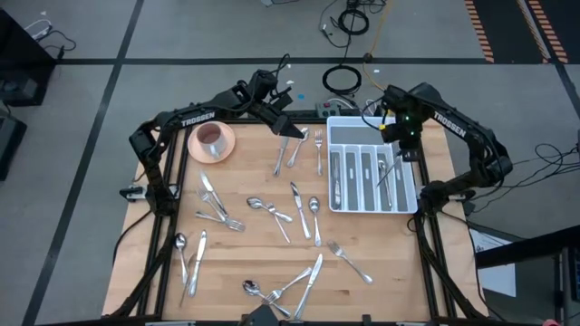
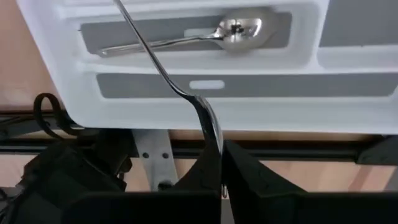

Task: Sort silverware
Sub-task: Put the silver spoon into the silverware rack

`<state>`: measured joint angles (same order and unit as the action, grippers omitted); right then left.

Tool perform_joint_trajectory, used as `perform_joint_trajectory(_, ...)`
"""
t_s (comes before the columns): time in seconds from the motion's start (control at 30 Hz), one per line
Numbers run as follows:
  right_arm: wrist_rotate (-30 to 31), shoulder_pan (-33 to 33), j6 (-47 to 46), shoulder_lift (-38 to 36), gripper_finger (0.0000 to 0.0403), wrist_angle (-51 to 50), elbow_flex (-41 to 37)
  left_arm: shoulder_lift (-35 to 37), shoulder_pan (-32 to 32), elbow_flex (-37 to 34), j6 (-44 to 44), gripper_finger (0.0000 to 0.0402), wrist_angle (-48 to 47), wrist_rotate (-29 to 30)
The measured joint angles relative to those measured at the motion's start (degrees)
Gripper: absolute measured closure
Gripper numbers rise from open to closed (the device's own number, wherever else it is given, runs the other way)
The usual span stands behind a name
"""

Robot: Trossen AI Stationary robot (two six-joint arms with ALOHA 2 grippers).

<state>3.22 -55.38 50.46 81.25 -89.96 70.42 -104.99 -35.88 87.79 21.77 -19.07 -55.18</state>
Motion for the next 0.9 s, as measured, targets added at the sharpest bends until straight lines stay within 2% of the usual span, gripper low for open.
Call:
perform_joint_trajectory(0.13, 1.4, -1.3, 2.3, -0.9, 0.0403, 0.0, -2.7, 0.0, 0.0, 0.0, -0.2, 0.0238, 0.0, 0.0)
perform_joint_trajectory(0.33, 15.9, -1.3, 10.4, -4.4, 0.0403, -0.2, -12.4, 0.0, 0.0, 0.0, -1.6, 0.0238, 0.1, 0.2)
perform_joint_trajectory(0.4, 15.0, -1.0, 12.1, -5.5, 0.0403, -0.1, -14.0, 0.0, 0.0, 0.0, -1.7, 0.0238, 0.1, 0.2)
perform_joint_trajectory(0.5, 10.5, -0.9, 12.2, -5.8, 0.0403, 0.0, -15.1, 0.0, 0.0, 0.0, -2.9, 0.0238, 0.1, 0.4)
perform_joint_trajectory(0.8, 11.6, -0.8, 13.2, -6.3, 0.0403, -0.1, -13.6, 0.0, 0.0, 0.0, -4.2, 0.0238, 0.1, 1.9)
perform_joint_trajectory(0.9, 9.1, -0.2, 13.6, -6.4, 0.0403, -0.1, -10.5, 0.0, 0.0, 0.0, -4.2, 0.0238, 0.1, 1.9)
